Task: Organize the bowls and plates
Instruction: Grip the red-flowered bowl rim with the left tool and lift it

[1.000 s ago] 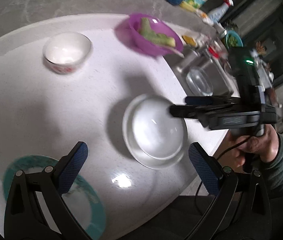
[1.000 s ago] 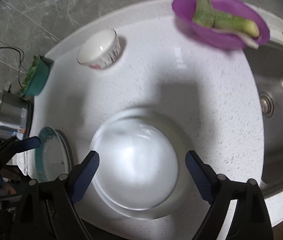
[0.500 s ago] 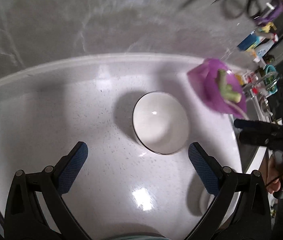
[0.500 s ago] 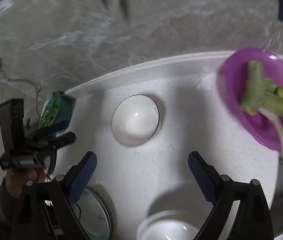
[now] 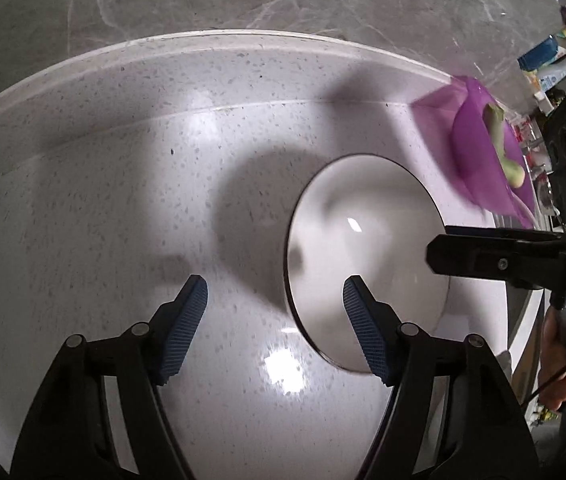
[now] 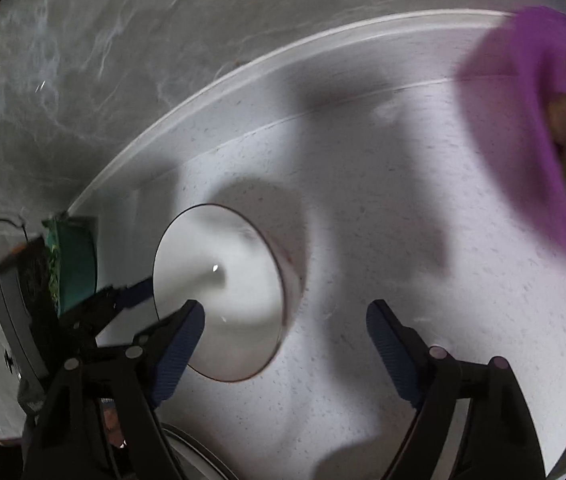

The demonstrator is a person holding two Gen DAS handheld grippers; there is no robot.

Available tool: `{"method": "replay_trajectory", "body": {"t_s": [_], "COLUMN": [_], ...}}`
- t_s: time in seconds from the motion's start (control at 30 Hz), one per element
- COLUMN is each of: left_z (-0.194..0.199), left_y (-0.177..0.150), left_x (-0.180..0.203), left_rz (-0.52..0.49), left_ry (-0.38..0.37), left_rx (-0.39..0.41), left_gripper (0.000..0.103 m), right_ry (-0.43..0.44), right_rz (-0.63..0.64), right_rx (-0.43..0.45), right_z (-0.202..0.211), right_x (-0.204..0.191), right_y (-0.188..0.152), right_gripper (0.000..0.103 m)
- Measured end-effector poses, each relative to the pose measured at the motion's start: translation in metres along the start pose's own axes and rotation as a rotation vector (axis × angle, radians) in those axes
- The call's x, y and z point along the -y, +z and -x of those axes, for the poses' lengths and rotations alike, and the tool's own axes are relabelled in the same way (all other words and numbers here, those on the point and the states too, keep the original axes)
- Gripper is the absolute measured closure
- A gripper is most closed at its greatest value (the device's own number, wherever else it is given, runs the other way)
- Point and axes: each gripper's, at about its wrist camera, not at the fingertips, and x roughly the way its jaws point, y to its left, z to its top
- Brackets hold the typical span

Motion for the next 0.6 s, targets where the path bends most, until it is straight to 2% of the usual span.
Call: {"method": "replay_trajectory", "body": {"t_s": [0.1,0.17,0.3,0.37,0.4,0.53,0.6], "left_z": [-0.009,-0.012,-0.013,-0.019,-0.020,-0.020,-0.019], "left_y": [0.004,0.004,0.004,0.009,0.009,0.010,0.010], "left_x": [-0.005,-0.009,-0.012,-0.003,-0.001,0.002,0.002], "left_rz": [0.008,0.019,0.026,0.025,0.023,0.031,0.033], "left_ry": [-0.009,-0.008,-0.037,-0.048,-0.046,-0.025,-0.017], "left_rx": [0.009,0.012,0.019,0.020,0.021,0.026,0.027], "left_gripper": [0.050,0.068,0.081,0.092,0.092,0.094,0.094], "right_ry": [0.029,0.044,0.066,0.070,0.072,0.063,0.073], "right_rz": [-0.013,-0.009,-0.011,-0.016,-0.022,-0.046,-0.059], "right_rx": [0.006,-0.005,-0.046,-0.064,-0.071,-0.081,-0.087], "right_z": [-0.009,-0.016,-0.027,-0.032,-0.035,-0.038,-0.040], "right_x": [0.000,0.000,0.004,0.006,0.007,0.014,0.016], "right_y": [0.006,0.008,0.010,0.009,0.009,0.008,0.008], "right_gripper": [0.026,0.033,0.051,0.060,0.062,0.084,0.086]}}
